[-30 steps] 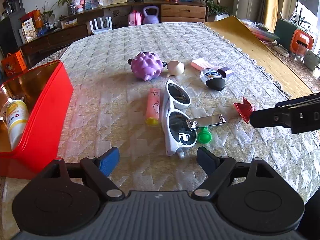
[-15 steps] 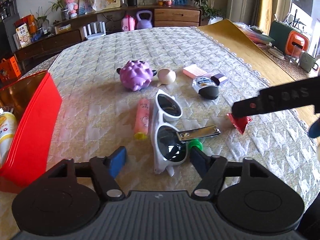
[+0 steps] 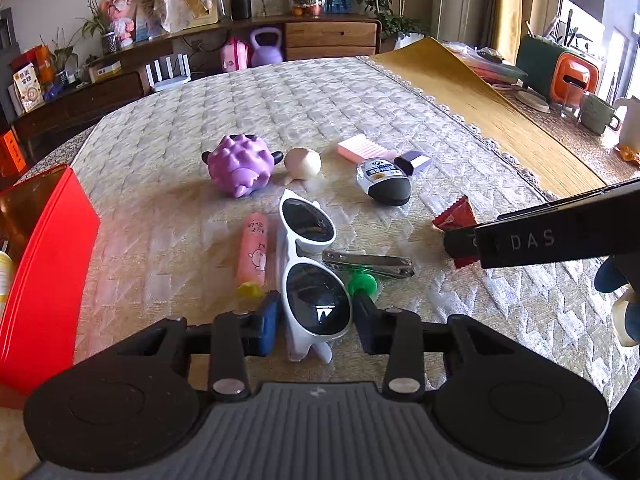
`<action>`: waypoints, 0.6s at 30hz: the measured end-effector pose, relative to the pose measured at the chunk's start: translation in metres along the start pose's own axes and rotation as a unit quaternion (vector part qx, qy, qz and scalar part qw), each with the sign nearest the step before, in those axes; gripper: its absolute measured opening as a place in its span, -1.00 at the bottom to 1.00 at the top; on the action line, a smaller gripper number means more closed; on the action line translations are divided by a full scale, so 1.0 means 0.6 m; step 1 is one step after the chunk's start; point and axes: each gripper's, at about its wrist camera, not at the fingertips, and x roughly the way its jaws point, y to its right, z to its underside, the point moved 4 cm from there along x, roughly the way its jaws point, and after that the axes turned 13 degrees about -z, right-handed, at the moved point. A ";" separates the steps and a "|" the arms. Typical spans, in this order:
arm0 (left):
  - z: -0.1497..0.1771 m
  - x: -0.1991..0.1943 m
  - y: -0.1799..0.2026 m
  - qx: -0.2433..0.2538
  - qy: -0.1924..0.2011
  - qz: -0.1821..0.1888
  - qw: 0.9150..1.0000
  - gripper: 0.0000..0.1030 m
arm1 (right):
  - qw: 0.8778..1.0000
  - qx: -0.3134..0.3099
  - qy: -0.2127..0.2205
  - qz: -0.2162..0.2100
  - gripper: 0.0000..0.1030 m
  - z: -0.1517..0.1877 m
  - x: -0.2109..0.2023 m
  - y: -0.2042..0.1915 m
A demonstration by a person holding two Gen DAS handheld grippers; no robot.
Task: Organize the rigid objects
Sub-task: 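Grasp the white sunglasses with the left gripper while the right grasps the red candy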
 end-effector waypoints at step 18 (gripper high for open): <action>-0.002 -0.022 -0.034 -0.050 -0.019 0.015 0.998 -0.32 | 0.999 -0.012 0.025 -0.044 -0.60 0.005 -0.044 -0.027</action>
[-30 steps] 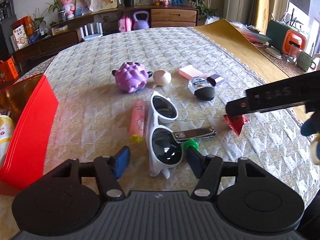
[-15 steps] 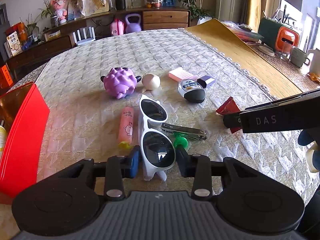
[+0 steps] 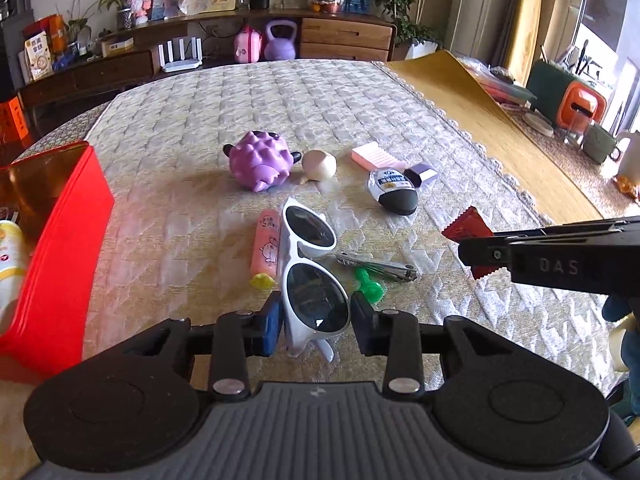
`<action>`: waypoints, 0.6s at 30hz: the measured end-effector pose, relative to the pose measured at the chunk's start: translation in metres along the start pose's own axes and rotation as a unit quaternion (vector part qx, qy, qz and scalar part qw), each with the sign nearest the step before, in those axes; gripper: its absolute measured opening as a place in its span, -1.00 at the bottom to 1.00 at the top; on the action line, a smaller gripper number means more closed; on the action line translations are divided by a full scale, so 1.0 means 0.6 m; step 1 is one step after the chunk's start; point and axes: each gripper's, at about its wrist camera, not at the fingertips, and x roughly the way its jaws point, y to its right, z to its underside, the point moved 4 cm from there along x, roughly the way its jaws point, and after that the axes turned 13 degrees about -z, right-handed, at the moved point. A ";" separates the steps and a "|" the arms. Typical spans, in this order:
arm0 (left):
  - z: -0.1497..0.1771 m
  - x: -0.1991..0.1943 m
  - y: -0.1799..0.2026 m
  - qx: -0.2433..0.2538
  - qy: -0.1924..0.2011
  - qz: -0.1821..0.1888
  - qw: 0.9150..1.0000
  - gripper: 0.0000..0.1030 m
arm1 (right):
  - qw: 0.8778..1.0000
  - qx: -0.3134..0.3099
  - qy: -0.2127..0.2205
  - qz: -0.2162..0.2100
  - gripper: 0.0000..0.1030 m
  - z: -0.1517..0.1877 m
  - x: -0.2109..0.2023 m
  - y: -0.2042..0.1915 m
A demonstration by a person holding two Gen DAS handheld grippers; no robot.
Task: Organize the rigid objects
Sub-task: 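Grasp the white sunglasses with the left gripper while the right grasps the red candy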
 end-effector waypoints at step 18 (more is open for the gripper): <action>-0.028 -0.094 -0.050 -0.043 0.044 0.000 0.998 -0.34 | 0.999 -0.028 0.028 -0.023 -0.60 0.004 -0.079 -0.076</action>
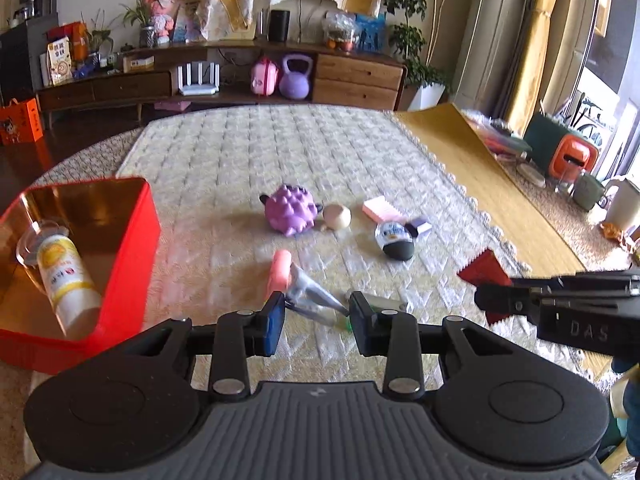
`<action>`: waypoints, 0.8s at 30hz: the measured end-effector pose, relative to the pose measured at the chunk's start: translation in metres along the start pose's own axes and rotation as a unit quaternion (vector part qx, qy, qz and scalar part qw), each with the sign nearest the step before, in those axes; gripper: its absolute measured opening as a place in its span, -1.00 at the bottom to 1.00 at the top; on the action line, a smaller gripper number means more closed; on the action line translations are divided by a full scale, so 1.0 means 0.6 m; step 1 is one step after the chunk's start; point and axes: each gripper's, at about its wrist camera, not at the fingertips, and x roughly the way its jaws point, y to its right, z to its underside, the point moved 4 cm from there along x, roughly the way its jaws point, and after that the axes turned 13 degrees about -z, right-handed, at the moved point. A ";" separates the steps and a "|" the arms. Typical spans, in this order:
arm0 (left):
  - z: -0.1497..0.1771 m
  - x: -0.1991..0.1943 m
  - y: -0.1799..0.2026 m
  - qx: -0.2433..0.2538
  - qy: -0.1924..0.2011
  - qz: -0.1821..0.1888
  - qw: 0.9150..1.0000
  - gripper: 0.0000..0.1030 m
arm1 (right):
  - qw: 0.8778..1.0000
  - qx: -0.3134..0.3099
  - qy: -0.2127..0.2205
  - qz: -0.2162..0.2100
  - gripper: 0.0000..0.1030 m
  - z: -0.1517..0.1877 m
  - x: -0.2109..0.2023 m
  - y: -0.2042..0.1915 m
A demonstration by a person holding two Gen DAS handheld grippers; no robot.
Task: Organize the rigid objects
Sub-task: 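Grasp the white sunglasses with the left gripper while the right grasps the red candy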
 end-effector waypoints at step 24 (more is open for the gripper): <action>0.047 0.028 -0.096 -0.023 -0.058 -0.013 0.998 -0.88 | 1.000 -0.001 -0.010 -0.012 -0.60 0.009 0.010 -0.028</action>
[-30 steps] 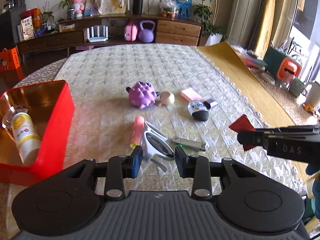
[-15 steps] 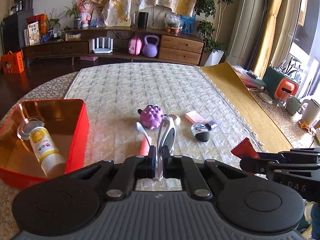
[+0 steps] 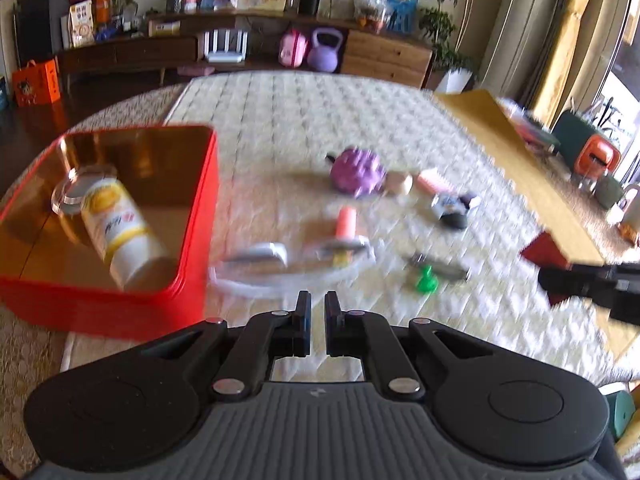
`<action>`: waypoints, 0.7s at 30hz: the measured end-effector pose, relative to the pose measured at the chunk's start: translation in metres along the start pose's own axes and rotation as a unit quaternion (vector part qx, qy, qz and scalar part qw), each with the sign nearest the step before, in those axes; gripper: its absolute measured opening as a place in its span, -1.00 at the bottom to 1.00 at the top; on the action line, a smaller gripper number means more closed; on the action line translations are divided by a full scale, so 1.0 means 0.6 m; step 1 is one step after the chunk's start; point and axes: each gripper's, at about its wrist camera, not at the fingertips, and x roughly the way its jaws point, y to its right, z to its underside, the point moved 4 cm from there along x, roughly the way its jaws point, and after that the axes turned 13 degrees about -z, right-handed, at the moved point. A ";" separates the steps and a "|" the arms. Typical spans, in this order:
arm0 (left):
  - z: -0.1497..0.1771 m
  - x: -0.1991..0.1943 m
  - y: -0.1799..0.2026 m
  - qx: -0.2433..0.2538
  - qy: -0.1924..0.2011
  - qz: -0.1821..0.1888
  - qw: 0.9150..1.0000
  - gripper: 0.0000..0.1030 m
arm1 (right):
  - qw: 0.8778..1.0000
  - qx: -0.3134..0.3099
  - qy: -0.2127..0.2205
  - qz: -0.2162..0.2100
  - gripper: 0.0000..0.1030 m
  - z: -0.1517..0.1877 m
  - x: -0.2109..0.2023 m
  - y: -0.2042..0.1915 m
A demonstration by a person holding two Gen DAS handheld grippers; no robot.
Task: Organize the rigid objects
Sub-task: 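Grasp the white sunglasses with the left gripper while the right grasps the red candy, then lift the sunglasses and red candy and carry both over the red box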
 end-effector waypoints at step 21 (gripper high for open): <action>-0.019 0.016 0.091 0.072 0.081 -0.021 0.994 0.59 | 0.999 0.031 -0.015 -0.016 -0.60 0.016 0.025 0.044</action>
